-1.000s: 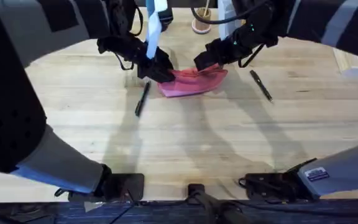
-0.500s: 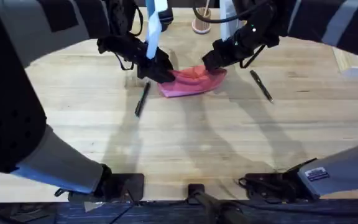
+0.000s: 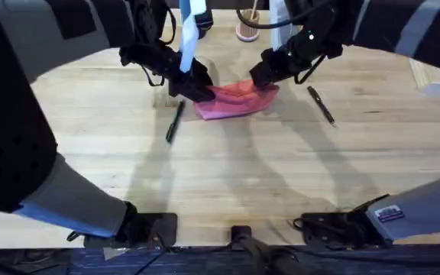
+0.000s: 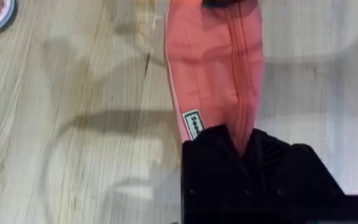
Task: Unzip the bag, pick up the pens from the table one at a time and place them inside, then zip the bag closed.
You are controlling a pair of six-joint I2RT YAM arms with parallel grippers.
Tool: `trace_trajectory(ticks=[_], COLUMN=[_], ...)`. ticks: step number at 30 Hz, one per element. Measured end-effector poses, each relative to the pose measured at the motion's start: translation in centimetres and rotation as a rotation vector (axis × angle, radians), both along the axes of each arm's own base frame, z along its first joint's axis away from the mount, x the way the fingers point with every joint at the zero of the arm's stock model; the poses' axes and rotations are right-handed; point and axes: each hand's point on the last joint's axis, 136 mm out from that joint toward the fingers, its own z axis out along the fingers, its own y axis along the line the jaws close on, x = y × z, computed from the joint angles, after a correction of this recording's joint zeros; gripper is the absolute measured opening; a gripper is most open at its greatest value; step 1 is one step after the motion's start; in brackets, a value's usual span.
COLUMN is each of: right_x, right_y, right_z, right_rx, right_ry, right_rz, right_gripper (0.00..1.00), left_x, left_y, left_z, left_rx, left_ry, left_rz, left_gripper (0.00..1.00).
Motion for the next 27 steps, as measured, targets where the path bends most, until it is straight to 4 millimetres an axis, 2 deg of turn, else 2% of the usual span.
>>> trace_trajectory(ticks=[7, 11, 21, 27], right_x=[0.4, 0.5, 0.4, 0.3], right_y=[-0.1, -0.2, -0.4, -0.8], right_z=[0.6, 0.7, 1.0, 2.3], right_rx=[-0.009, -0.022, -0.035, -0.059], right_ry=[-0.017, -0.023, -0.033, -0.07], right_rz=[-0.004, -0.002, 0.003, 0.012], right_gripper=[0.152, 0.071, 0.097, 0.031], left_x=[0.0, 0.0, -0.1, -0.1], left_y=[0.0, 0.0, 0.0, -0.1], left_z=[0.0, 0.0, 0.0, 0.1], left_rx=[0.001, 0.001, 0.0, -0.007], left_ry=[0.002, 0.003, 0.003, 0.003], left_rz=[0.0, 0.0, 0.0, -0.003], left_gripper=[0.042, 0.042, 0.042, 0.042])
